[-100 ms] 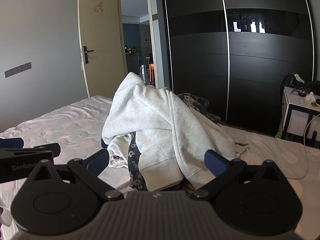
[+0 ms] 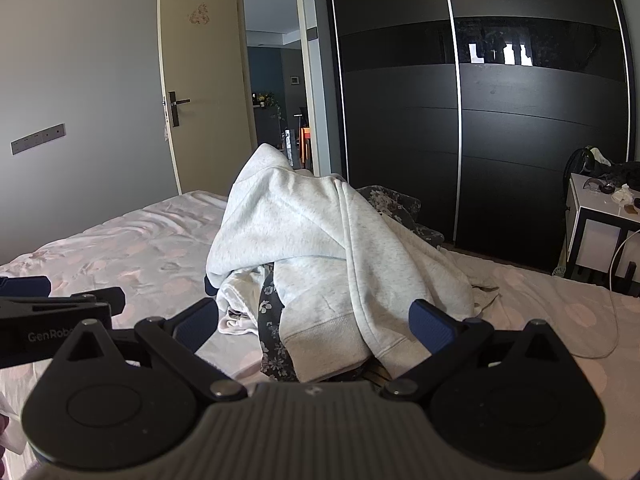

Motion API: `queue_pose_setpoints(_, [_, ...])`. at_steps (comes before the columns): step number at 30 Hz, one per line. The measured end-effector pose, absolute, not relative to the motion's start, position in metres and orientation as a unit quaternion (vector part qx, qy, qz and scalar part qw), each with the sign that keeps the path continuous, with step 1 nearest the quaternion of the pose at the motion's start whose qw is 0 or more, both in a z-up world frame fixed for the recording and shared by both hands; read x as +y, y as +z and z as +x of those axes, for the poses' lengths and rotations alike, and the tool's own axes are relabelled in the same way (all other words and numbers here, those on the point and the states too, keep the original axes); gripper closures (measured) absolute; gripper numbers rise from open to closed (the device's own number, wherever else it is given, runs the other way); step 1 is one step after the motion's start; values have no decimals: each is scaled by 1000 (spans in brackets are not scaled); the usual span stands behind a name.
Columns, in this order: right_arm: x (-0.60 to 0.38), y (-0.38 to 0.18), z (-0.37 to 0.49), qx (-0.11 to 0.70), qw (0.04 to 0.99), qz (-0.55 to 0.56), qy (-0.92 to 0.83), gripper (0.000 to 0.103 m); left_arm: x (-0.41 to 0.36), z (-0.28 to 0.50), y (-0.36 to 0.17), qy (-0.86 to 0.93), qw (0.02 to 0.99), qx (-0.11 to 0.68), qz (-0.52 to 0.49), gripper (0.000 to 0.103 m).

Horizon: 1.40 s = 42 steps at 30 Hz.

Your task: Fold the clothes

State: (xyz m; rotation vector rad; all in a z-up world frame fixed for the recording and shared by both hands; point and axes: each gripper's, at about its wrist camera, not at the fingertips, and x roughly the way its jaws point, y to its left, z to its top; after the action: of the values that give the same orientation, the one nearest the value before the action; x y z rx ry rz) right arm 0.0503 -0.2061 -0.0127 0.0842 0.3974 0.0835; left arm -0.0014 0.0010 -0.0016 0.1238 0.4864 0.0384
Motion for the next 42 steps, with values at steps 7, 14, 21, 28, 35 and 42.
queue_pose_setpoints(7, [-202,-8,50,197,979,40,38,1,1,-4,-7,22,968,242,60,23])
queue_pose_setpoints(14, [-201,-9,48,199,978,43,40,1,0,-2,-6,20,966,250,63,23])
queue_pose_setpoints(21, [-201,-11,49,200,977,47,47,1,-2,-2,-6,19,965,253,66,23])
queue_pose_setpoints(28, [-202,-12,50,202,977,47,53,1,-3,-1,-6,17,965,254,68,23])
queue_pose_setpoints(35, [-202,-15,50,208,975,50,59,1,-3,-1,-7,15,964,255,70,23])
queue_pose_setpoints(42, [-203,-15,49,207,975,51,66,1,-4,-2,-7,16,964,255,71,23])
